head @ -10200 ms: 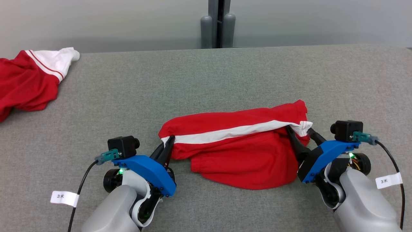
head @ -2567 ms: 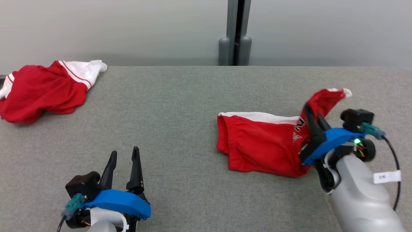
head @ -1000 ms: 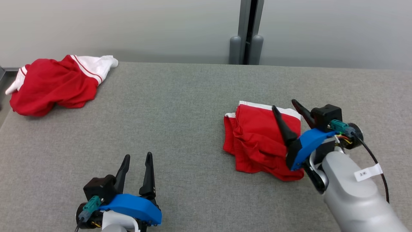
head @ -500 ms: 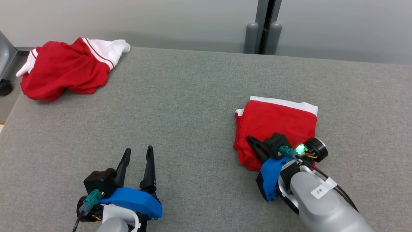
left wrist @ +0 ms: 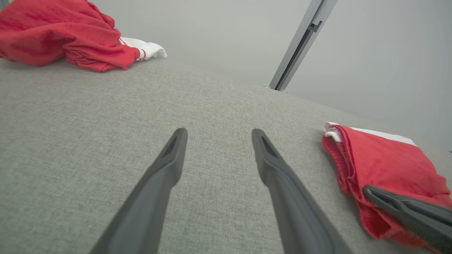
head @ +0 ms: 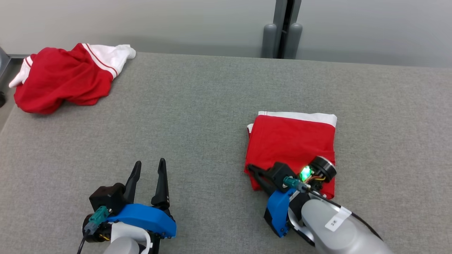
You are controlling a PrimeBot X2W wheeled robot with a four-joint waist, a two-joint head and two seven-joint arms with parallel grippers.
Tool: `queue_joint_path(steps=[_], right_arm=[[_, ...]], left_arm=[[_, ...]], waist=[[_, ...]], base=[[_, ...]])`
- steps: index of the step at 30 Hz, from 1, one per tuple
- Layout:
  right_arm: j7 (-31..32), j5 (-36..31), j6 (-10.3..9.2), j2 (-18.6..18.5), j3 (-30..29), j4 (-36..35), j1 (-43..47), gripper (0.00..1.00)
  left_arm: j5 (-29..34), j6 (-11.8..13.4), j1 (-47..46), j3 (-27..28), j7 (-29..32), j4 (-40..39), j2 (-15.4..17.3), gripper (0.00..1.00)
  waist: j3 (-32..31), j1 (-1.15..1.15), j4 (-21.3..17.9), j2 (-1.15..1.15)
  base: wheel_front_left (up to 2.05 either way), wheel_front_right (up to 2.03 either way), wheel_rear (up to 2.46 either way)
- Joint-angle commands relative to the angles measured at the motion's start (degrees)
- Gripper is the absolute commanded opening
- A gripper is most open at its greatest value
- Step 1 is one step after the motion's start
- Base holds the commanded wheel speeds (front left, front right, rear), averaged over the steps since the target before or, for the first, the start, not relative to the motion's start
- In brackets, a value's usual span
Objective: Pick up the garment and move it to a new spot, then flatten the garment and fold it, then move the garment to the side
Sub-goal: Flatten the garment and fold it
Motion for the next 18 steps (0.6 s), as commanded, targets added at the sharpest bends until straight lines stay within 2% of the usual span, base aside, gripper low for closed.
queue_joint_path(steps=[1, 5, 6, 9, 10, 11, 12, 18], right_arm=[[-0.2, -0.2, 0.00, 0.0, 0.3, -0.4, 1.5, 0.00], [-0.2, 0.6, 0.00, 0.0, -0.7, -3.7, 2.1, 0.00], [-0.2, 0.6, 0.00, 0.0, -1.5, -4.9, 2.4, 0.03], [-0.2, 0.4, 0.00, -0.1, -5.3, -9.6, 3.9, 0.28], [-0.2, 0.1, 0.00, -0.2, -7.1, -11.2, 4.3, 0.38], [-0.2, -0.1, 0.00, -0.3, -9.0, -12.9, 4.9, 0.64], [-0.2, -0.4, 0.00, -0.3, -11.0, -14.5, 5.7, 1.00], [-0.2, -3.5, 0.00, -0.2, -24.1, -21.3, 12.5, 1.00]], left_arm=[[0.3, 0.0, -0.7, 0.4, -0.2, 0.1, 0.0, 1.00], [0.5, -0.2, -0.7, 0.4, -0.2, 0.1, 0.0, 1.00], [0.6, -0.3, -0.7, 0.5, -0.3, 0.1, 0.1, 1.00], [1.0, -0.3, -1.1, 0.7, -0.3, 0.0, 0.6, 1.00], [1.1, -0.3, -1.3, 0.7, -0.3, -0.1, 0.7, 1.00], [1.3, -0.4, -1.4, 0.7, -0.3, -0.1, 0.9, 1.00], [1.4, -0.5, -1.5, 0.7, -0.3, -0.1, 0.9, 1.00], [2.9, -1.4, -2.0, 0.1, -0.3, 0.8, 0.9, 1.00]], waist=[[-0.2, 0.00, -0.3, 0.00], [-0.8, 0.00, -1.2, 0.00], [-1.0, 0.00, -1.4, 0.00], [-1.8, 0.00, -2.2, 0.00], [-2.1, 0.00, -2.5, 0.00], [-2.4, 0.00, -2.8, 0.00], [-2.8, 0.00, -3.0, 0.00], [-5.2, 0.00, -4.5, 0.00]], base=[[0.00, 0.00, 0.00], [0.00, 0.00, 0.00], [0.00, 0.00, 0.00], [0.00, 0.00, 0.00], [0.00, 0.00, 0.00], [0.00, 0.00, 0.00], [0.00, 0.00, 0.00], [0.00, 0.00, 0.00]])
